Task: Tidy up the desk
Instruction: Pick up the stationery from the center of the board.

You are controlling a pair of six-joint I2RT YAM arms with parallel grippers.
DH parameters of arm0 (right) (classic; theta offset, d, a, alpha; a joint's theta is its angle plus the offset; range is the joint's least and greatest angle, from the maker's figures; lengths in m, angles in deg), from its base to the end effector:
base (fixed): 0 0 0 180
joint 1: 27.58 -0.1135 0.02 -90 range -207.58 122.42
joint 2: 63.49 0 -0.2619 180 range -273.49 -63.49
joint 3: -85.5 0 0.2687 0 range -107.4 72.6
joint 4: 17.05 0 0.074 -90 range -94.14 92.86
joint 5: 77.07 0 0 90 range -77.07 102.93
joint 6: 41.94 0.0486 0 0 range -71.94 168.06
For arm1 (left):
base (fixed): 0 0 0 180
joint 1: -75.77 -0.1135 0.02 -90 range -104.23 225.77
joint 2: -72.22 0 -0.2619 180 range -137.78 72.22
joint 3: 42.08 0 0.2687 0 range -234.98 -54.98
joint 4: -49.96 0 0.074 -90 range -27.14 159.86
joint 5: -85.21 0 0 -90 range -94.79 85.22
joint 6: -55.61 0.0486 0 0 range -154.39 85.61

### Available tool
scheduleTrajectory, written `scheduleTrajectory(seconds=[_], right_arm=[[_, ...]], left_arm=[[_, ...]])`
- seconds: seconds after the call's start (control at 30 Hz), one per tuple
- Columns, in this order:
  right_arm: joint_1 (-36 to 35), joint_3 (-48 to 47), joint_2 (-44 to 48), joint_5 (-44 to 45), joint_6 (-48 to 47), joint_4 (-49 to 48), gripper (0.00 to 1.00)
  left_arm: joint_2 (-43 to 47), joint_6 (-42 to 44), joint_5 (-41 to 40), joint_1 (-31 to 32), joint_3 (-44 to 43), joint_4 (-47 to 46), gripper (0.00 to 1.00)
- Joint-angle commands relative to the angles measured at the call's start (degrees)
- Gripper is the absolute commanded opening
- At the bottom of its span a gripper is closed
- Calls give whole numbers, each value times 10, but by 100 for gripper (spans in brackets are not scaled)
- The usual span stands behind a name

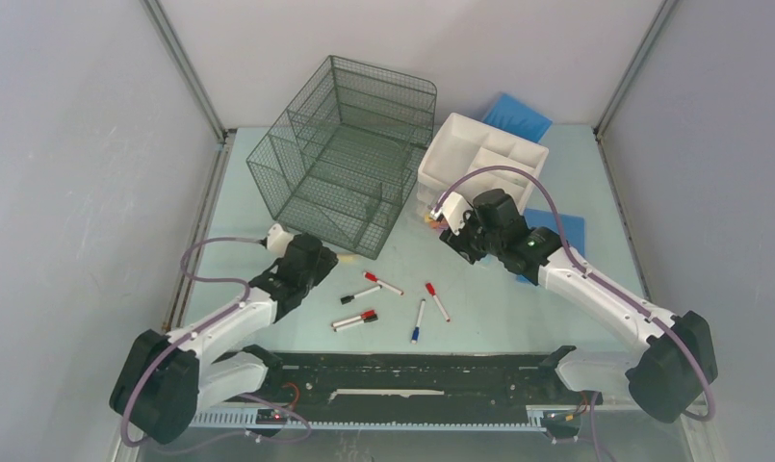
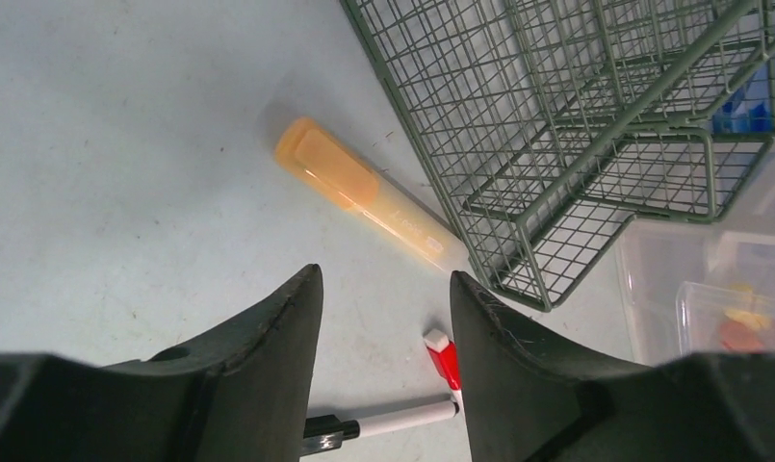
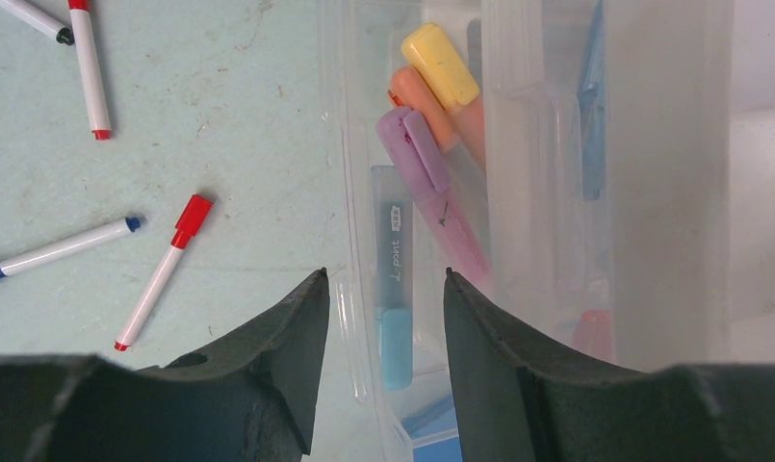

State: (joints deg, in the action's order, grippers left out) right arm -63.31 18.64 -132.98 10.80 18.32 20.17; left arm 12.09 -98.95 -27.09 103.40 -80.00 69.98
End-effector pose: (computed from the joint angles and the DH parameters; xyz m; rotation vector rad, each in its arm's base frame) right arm 0.2350 0.1713 0.2679 -1.2428 1.8967 0.0975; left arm 0.2091 -0.0887 0.1591 -0.9055 2.0871 -0.4133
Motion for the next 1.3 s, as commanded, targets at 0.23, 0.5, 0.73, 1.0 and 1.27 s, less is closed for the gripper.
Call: scheduleTrajectory(seconds=[0.23, 0.5, 0.73, 1.0, 1.27], right_arm=[[-2, -26, 19, -11, -7, -5, 55], [-3, -26, 20, -12, -9, -5, 55], [-5, -25, 19, -11, -9, -4, 55], [-6, -25, 18, -11, -9, -4, 55], [-8, -26, 19, -12, -9, -3, 55]], left_arm=[[-115, -41, 19, -17, -77, -5, 52], [-178, -58, 25, -20, -107, 3, 52], [-232, -77, 22, -24, -143, 38, 56], [-281, -78, 18, -30, -195, 87, 56], [-336, -72, 40, -35, -242, 149, 44]])
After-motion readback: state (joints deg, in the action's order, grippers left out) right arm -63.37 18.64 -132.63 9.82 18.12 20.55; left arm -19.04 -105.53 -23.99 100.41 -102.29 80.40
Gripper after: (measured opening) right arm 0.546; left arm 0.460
